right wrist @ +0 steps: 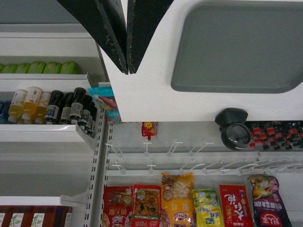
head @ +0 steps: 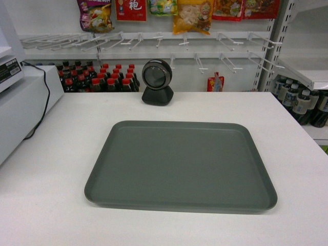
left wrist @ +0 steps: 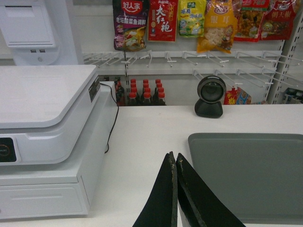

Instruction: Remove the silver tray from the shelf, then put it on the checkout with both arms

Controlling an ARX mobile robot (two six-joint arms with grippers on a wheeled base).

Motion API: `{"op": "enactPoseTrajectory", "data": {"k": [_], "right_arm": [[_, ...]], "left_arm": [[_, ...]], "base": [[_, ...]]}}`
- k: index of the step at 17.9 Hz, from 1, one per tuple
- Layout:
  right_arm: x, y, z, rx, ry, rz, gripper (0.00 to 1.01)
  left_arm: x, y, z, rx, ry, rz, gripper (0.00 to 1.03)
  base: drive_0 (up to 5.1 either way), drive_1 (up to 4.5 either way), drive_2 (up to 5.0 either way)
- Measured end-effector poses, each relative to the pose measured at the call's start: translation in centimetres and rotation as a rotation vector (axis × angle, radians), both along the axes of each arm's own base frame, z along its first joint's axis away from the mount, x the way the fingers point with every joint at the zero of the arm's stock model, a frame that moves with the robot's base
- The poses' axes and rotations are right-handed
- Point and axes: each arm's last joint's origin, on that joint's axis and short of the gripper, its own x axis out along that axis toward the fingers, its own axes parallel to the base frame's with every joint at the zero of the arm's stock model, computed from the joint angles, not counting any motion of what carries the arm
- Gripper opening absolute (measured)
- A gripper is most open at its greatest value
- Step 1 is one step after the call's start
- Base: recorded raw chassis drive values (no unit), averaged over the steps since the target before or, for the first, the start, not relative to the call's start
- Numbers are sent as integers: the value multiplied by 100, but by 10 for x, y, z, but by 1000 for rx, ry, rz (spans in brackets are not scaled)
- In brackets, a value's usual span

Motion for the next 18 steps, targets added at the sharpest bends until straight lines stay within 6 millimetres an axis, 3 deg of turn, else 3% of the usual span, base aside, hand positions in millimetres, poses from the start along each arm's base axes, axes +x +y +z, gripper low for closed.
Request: {"op": "enactPoseTrajectory", "data": {"k": [3, 12, 13, 16, 18], "right_arm": [[-5, 0, -5, 2, 45, 0, 2], [-12, 0, -3, 3, 10, 0, 2], [-12, 0, -3, 3, 10, 0, 7], [-12, 0, -3, 3, 10, 0, 40], [-12, 0, -3, 3, 10, 0, 57]], "left_arm": [[-10, 0, -2, 0, -3, -2, 1], [-10, 0, -3, 0, 9, -1, 1], [-10, 0, -3, 0, 10, -2, 4], [-10, 0, -3, 0, 9, -2, 37], [-10, 0, -3, 0, 9, -2, 55]], "base": [[0, 0, 0], [0, 0, 0], [0, 0, 0], [0, 0, 0], [0, 0, 0]]}}
